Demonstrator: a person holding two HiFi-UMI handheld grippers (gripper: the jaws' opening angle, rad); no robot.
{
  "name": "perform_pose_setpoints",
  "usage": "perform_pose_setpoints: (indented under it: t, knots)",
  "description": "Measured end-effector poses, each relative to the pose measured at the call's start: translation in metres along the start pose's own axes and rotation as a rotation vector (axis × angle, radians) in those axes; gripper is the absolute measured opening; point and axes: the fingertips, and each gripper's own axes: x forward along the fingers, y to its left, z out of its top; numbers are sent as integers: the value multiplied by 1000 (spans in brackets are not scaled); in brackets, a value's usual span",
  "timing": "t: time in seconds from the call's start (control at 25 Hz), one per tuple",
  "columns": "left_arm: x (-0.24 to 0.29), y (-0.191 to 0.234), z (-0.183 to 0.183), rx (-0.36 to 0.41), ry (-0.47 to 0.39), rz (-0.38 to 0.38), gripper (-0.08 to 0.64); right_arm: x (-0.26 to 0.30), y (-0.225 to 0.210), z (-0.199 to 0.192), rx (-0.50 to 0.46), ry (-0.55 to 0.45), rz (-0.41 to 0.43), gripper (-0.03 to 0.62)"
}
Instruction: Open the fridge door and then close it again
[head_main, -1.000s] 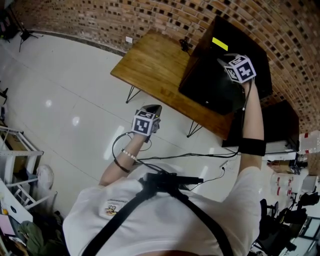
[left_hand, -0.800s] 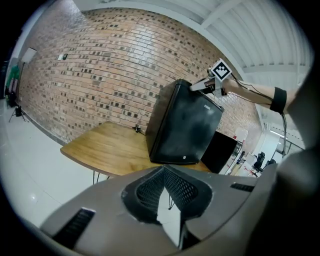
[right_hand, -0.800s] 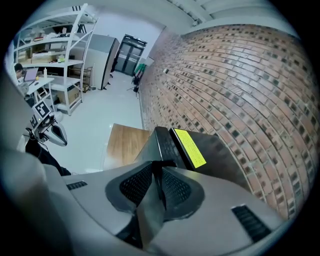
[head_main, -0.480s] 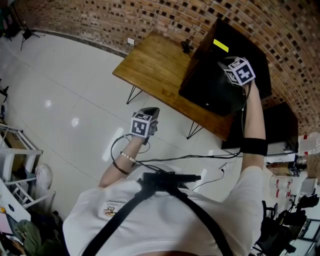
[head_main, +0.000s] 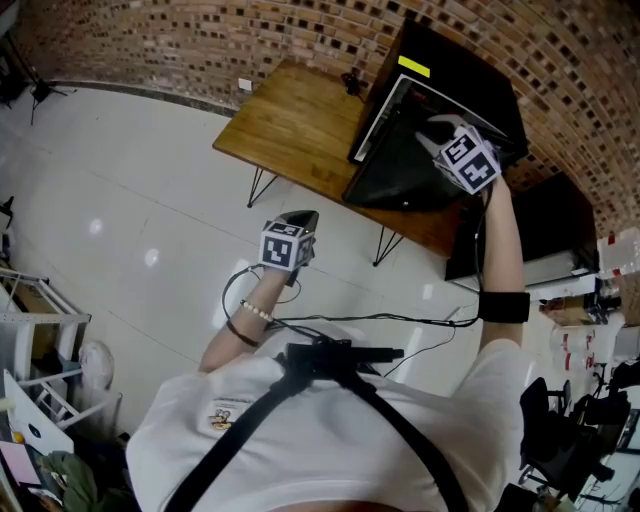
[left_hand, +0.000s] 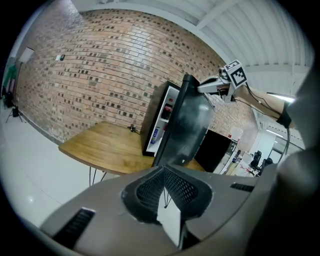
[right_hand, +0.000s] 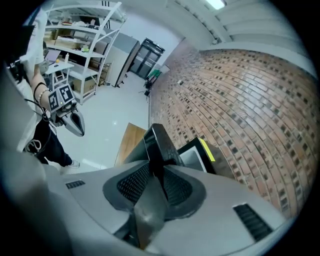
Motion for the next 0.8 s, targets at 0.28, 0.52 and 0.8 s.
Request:
perform_pose_setpoints:
  t: [0.28,0.52,0.8]
  knots:
    - [-14,-32,-31,8,27,-11,2,-57,47,-18,-35,-43,1,133]
    - [-19,-69,-50,31,46,-37,2,-112,87,-43,-72,-69,60,141]
    - [-13,-123,-73,71,66,-73,2,-176,120,-88,-178,-35,128,144]
